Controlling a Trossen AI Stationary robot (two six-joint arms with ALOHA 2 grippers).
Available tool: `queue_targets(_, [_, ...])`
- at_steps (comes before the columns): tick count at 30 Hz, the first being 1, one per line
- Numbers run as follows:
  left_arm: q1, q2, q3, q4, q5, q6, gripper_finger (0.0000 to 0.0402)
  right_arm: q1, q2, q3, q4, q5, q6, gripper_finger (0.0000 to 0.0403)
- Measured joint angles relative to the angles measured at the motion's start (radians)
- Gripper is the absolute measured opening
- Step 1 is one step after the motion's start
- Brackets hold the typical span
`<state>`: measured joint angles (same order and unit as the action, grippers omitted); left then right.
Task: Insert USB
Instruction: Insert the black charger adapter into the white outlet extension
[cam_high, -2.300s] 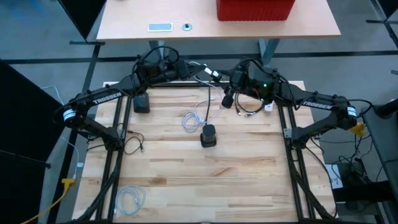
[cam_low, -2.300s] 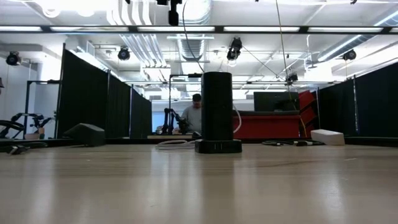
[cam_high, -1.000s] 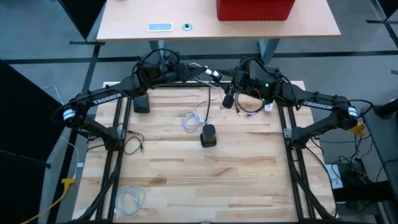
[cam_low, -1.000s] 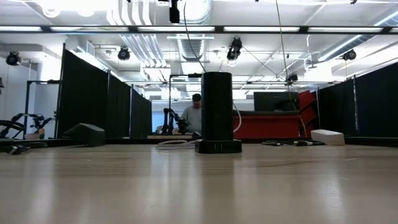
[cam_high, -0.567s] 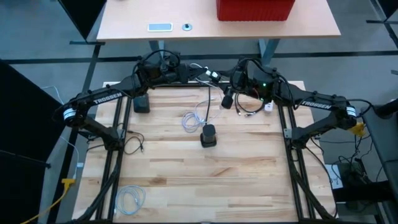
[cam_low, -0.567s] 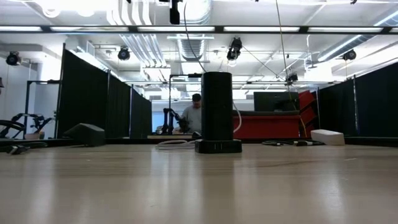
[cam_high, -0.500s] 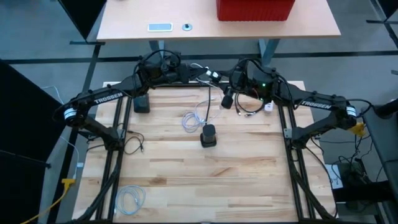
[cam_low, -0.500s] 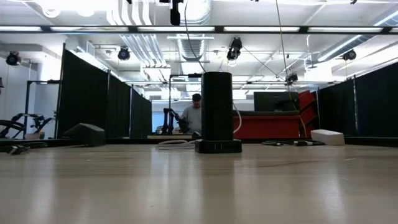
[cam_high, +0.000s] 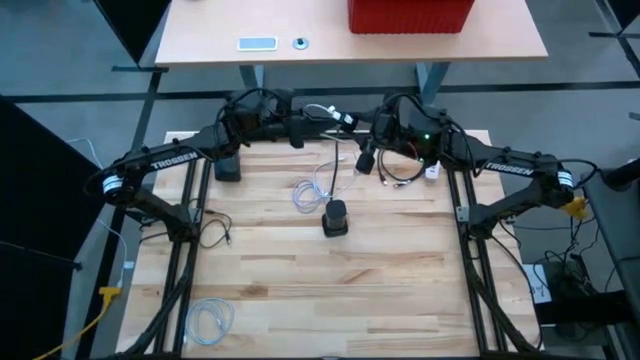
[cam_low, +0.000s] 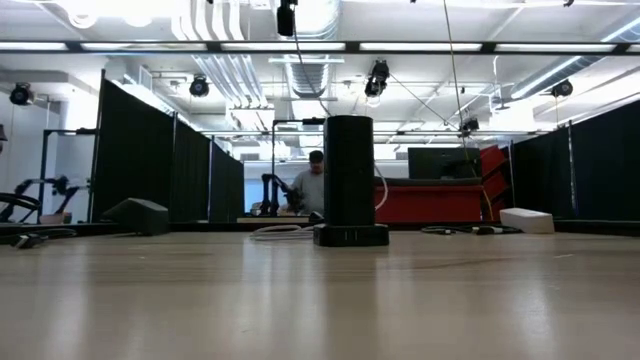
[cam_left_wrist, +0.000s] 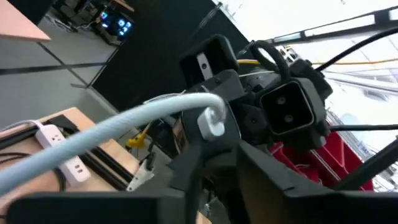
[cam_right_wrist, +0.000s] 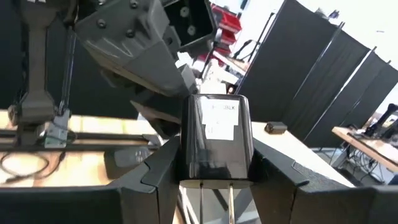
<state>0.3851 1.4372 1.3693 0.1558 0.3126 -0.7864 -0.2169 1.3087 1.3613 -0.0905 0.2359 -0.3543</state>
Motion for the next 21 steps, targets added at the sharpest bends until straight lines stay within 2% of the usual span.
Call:
queue_targets(18, [-0.065,-0.030,0.003,0.037,0.039,0.509,0.0238,-0.018,-0.101,0.001,-0.003,-0.173,0.070,0.0145])
queue_targets(21, [-0.098,-0.030,0.003,0.036,-0.019,0.733,0.0234,-0.024,-0.118,0.001,-0.022,-0.212,0.187,0.0145])
